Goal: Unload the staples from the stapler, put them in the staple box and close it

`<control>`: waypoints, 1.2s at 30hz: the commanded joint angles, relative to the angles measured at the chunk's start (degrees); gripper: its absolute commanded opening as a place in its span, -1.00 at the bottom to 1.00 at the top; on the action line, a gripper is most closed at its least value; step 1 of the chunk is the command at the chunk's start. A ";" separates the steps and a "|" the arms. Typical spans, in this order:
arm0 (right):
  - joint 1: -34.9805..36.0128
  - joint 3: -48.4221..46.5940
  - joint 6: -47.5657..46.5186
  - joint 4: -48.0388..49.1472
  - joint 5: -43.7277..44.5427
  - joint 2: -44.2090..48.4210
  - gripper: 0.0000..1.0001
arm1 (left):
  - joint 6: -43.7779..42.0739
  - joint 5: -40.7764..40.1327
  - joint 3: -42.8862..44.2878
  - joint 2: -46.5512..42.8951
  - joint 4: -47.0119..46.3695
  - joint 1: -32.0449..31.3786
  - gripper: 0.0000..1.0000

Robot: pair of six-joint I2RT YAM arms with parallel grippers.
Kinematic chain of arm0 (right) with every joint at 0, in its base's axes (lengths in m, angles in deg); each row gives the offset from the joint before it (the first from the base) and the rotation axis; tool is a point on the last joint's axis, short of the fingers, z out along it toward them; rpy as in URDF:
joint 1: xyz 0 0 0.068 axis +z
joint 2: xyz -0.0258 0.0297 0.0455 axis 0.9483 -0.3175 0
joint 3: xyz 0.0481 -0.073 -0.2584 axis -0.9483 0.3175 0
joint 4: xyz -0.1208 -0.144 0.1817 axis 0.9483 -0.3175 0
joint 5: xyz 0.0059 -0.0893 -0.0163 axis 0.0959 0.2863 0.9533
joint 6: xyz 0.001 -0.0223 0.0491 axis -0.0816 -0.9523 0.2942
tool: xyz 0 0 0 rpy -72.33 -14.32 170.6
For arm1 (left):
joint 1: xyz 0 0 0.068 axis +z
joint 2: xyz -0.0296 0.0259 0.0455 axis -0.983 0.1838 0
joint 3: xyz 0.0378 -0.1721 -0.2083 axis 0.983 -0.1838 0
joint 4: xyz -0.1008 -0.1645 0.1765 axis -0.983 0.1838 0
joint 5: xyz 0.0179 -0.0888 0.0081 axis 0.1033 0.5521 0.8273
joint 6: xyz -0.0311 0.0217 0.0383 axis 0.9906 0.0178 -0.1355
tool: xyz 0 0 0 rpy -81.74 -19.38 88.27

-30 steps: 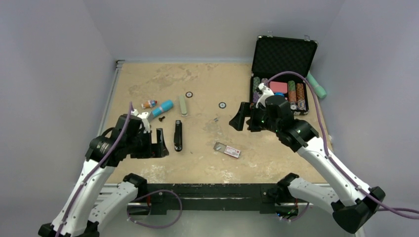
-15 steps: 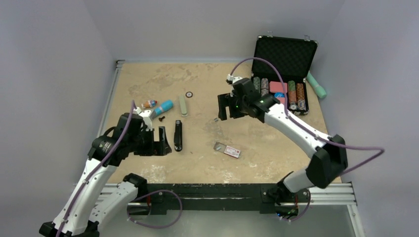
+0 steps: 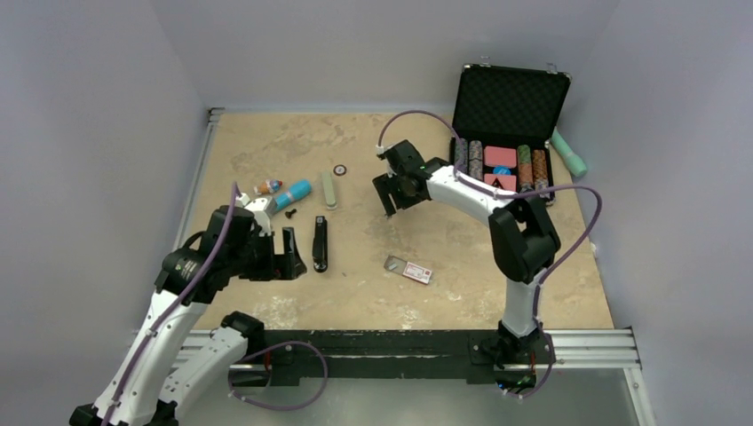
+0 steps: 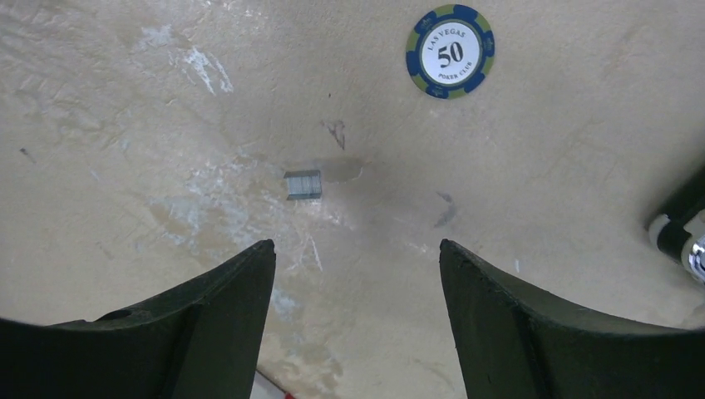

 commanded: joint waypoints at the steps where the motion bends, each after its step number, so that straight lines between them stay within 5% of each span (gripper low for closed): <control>1: 0.19 -5.04 -1.13 1.54 -0.22 -4.15 0.47 | 2.06 -3.71 -0.22 -1.81 -0.94 -0.25 0.86; 36: 3.00 -9.77 -1.45 -2.21 -0.20 -13.55 -0.05 | 3.40 -5.73 -0.93 -0.90 -1.11 -0.26 0.84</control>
